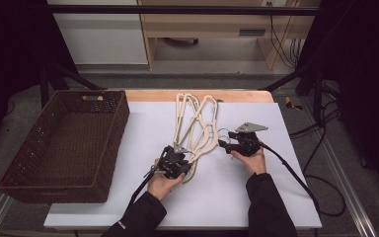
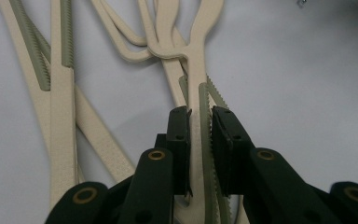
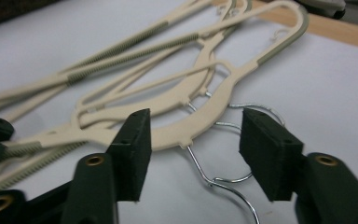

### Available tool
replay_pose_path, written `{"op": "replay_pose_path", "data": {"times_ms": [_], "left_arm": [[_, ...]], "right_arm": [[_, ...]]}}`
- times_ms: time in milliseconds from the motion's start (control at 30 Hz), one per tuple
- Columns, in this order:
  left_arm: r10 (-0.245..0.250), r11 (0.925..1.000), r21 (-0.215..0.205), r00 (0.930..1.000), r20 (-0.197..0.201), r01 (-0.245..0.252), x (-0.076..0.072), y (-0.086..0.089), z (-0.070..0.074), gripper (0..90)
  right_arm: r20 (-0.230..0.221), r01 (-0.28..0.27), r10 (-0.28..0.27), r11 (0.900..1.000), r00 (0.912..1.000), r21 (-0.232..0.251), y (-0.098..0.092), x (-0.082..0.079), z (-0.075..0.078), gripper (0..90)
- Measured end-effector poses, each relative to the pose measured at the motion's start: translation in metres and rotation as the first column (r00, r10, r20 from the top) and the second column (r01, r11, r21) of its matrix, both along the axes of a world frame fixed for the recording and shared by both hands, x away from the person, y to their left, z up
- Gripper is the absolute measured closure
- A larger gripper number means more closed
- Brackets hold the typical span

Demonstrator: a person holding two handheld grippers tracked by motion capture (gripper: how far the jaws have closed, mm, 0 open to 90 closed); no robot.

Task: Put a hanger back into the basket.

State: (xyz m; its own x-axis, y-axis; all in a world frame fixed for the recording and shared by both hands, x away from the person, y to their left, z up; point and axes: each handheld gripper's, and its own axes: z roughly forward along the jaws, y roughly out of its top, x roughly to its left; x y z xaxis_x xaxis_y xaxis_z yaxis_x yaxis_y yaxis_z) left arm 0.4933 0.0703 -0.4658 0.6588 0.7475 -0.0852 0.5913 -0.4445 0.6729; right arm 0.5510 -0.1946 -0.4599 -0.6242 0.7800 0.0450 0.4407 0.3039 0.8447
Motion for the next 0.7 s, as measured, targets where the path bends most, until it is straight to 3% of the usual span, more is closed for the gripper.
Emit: {"op": "replay_pose_path", "data": {"times_ms": [100,200,233,367,600,700], "left_arm": [[-0.006,1.0,0.001,1.0,0.005,0.006,0.0,0.0,-0.001,76.4],[-0.007,1.0,-0.005,1.0,0.006,0.007,-0.001,-0.001,-0.001,74.3],[-0.016,0.9998,0.009,0.9998,0.015,0.016,0.0,0.0,0.0,72.9],[-0.024,0.9997,-0.006,0.9987,0.046,0.024,-0.003,0.001,0.002,67.0],[-0.025,0.9989,-0.037,0.9916,0.127,0.029,-0.007,0.008,0.013,48.0],[-0.019,0.9981,-0.055,0.9896,0.143,0.027,-0.006,0.011,0.015,40.8]], "right_arm": [[-0.022,-0.02,0.02,0.999,0.9996,-0.043,0.002,0.005,-0.009,55.9],[-0.038,-0.033,0.031,0.998,0.9988,-0.054,0.003,0.008,-0.014,63.9],[-0.043,-0.042,0.039,0.997,0.9983,-0.062,0.003,0.009,-0.016,66.0],[-0.065,-0.067,0.062,0.994,0.996,-0.087,0.003,0.011,-0.021,72.9],[-0.078,-0.1,0.092,0.99,0.9927,-0.102,0.003,0.015,-0.027,81.1],[-0.076,-0.119,0.111,0.987,0.9909,-0.104,0.003,0.015,-0.027,84.0]]}}
